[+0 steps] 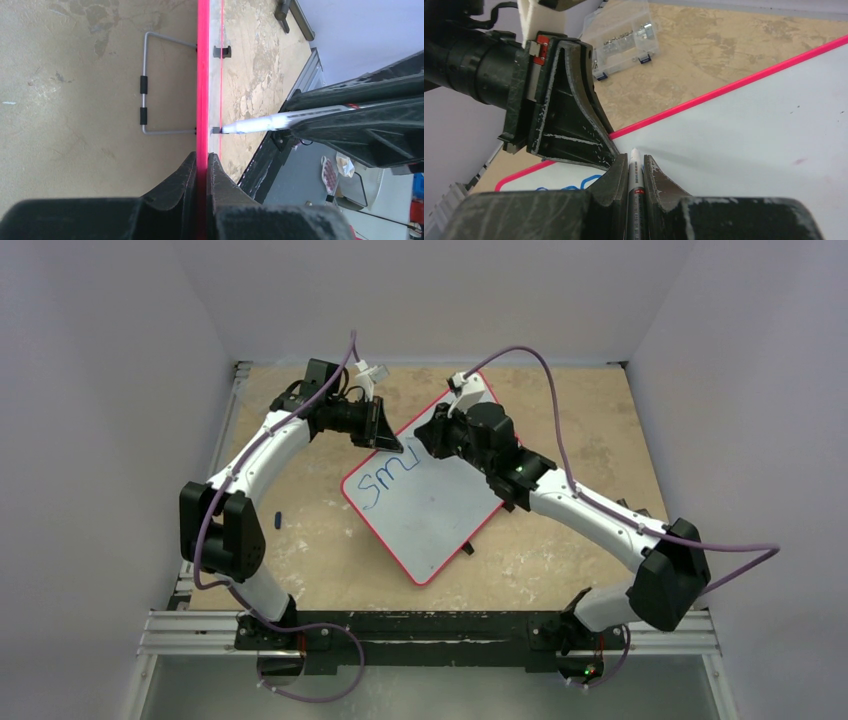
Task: Write a sentence on the whiteboard
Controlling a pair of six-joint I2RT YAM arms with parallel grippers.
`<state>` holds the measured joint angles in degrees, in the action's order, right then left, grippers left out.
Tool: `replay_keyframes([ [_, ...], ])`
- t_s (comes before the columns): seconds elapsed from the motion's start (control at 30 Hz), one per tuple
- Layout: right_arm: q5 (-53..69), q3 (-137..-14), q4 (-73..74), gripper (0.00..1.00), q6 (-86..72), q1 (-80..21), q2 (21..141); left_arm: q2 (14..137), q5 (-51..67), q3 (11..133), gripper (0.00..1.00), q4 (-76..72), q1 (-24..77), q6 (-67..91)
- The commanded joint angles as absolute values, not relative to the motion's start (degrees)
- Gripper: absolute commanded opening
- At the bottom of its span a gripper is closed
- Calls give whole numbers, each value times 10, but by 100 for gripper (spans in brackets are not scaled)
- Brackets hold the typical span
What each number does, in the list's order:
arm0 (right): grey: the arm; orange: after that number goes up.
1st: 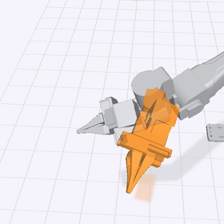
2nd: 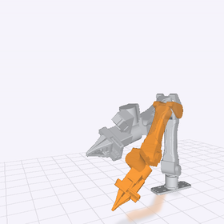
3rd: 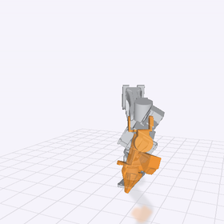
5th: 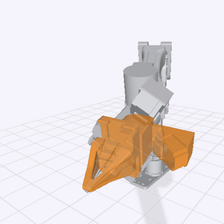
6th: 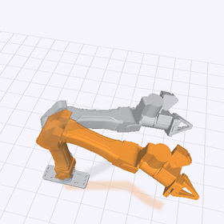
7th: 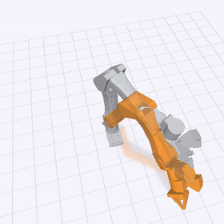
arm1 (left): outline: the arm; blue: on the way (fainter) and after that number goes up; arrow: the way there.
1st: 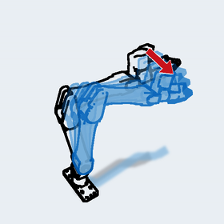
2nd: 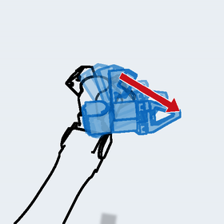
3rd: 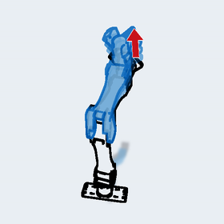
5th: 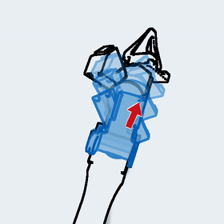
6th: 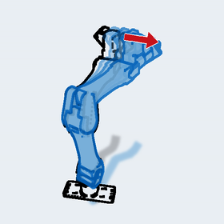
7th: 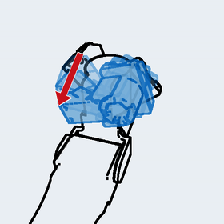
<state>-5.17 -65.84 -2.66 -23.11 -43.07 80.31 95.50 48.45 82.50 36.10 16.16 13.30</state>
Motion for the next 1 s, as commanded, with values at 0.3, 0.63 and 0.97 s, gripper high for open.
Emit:
replay_keyframes([
  [0.3,-55,-698,-45,0,-224,-429,840,922,465,832,0,345,163,100],
  [0.63,-52,-674,-41,0,-228,-428,818,922,464,832,0,345,163,99],
  [0.97,-86,-682,-27,0,-215,-428,757,923,462,831,0,345,164,98],
])
